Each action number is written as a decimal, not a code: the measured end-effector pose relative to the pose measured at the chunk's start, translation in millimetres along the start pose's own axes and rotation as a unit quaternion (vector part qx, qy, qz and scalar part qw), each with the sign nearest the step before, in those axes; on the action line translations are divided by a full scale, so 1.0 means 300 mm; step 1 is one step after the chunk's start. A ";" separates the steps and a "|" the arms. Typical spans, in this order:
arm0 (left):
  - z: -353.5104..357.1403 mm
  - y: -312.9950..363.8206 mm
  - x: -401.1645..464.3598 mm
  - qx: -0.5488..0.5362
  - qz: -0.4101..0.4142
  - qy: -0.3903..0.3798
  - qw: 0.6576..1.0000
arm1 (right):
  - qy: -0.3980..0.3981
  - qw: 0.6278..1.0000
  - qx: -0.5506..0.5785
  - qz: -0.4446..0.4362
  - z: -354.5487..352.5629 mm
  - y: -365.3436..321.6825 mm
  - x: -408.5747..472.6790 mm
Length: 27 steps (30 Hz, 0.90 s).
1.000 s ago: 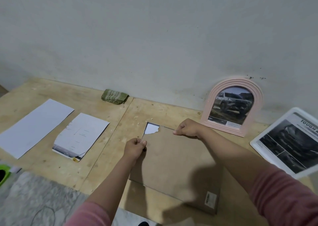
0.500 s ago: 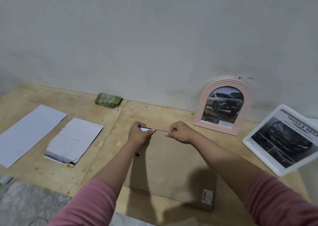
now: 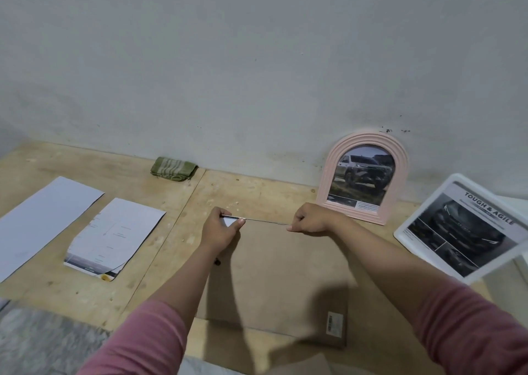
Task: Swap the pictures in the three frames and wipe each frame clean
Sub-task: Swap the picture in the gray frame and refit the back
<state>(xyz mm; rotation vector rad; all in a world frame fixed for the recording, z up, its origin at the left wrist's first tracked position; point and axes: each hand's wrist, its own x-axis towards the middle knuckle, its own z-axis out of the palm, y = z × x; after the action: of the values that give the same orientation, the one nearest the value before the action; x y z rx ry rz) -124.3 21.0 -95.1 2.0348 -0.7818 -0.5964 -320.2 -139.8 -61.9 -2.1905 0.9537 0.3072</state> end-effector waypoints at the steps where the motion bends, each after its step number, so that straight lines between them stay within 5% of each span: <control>1: -0.005 -0.008 0.002 -0.003 -0.003 0.004 1.000 | -0.008 1.000 -0.012 0.014 -0.025 0.031 -0.021; 5: 0.017 0.007 -0.006 0.010 -0.009 0.010 1.000 | 0.019 1.000 0.002 0.023 -0.045 0.097 -0.073; 8: 0.063 0.038 -0.015 0.193 0.009 0.044 0.980 | 0.078 0.997 0.001 0.010 -0.006 0.099 -0.078; 13: 0.159 0.139 -0.041 0.339 0.172 -0.124 0.917 | 0.123 0.992 0.011 -0.006 0.025 0.117 -0.089; 17: 0.222 0.232 -0.081 0.321 0.170 -0.201 0.910 | 0.122 0.991 0.045 -0.011 0.021 0.136 -0.112; 22: 0.231 0.220 -0.082 0.287 0.150 -0.192 0.927 | 0.064 0.994 0.079 0.043 -0.041 0.256 -0.182; 27: 0.254 0.200 -0.076 0.267 0.147 -0.187 0.934 | 0.123 0.973 0.185 0.059 -0.001 0.328 -0.208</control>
<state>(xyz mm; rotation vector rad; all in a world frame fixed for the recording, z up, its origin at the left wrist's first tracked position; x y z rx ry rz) -208.4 -30.8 -81.3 2.2420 -1.5896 -0.6535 -433.9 -152.4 -83.9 -1.8581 1.1755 -0.0878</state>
